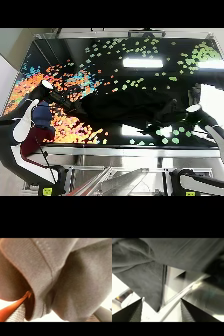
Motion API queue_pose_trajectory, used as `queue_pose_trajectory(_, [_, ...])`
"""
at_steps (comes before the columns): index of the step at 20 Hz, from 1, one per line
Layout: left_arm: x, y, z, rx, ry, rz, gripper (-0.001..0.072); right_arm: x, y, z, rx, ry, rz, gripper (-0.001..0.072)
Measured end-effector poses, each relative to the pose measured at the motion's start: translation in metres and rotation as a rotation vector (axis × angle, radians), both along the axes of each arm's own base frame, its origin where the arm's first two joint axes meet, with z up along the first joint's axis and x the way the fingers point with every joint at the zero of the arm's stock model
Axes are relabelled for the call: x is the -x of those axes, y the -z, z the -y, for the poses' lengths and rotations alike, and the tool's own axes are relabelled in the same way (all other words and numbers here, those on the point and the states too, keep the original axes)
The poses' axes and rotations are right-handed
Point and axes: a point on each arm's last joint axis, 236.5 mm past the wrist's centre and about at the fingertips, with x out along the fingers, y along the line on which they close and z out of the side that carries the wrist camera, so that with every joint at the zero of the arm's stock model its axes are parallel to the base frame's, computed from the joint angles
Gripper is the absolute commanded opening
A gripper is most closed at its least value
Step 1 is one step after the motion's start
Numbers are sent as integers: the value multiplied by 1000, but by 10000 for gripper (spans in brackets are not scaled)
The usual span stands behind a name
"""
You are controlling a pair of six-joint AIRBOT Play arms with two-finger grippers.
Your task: Fold the shirts.
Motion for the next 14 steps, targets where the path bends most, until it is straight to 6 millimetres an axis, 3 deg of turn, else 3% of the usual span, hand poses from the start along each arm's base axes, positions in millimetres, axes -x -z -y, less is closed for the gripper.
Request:
queue_pose_trajectory(3, [7, 6, 2, -2, -13, -6, 664, 4, 12, -27, -19, -9, -17, 312])
queue_pose_trajectory(4, [8, 8, 4, -1, -17, -8, 450, 4, 15, -34, -24, -13, -15, 162])
queue_pose_trajectory(5, [9, 9, 6, -2, -18, -9, 175, 4, 18, -39, -27, -17, -12, 84])
queue_pose_trajectory(6, [11, 10, 7, 1, -17, -11, 5, 3, 19, -45, -37, -22, -4, 16])
queue_pose_trajectory(8, [10, 7, 10, 10, -12, -6, 4, 1, 14, -54, -58, -51, 30, 18])
queue_pose_trajectory(10, [6, -8, 15, 44, -3, 10, 4, -6, -14, -66, -118, -86, 91, 17])
queue_pose_trajectory(12, [-5, -42, 21, 99, -1, 70, 4, -19, -67, -70, -178, -121, 205, 17])
queue_pose_trajectory(14, [-19, -96, 28, 174, -5, 187, 6, -39, -149, -61, -223, -122, 389, 17])
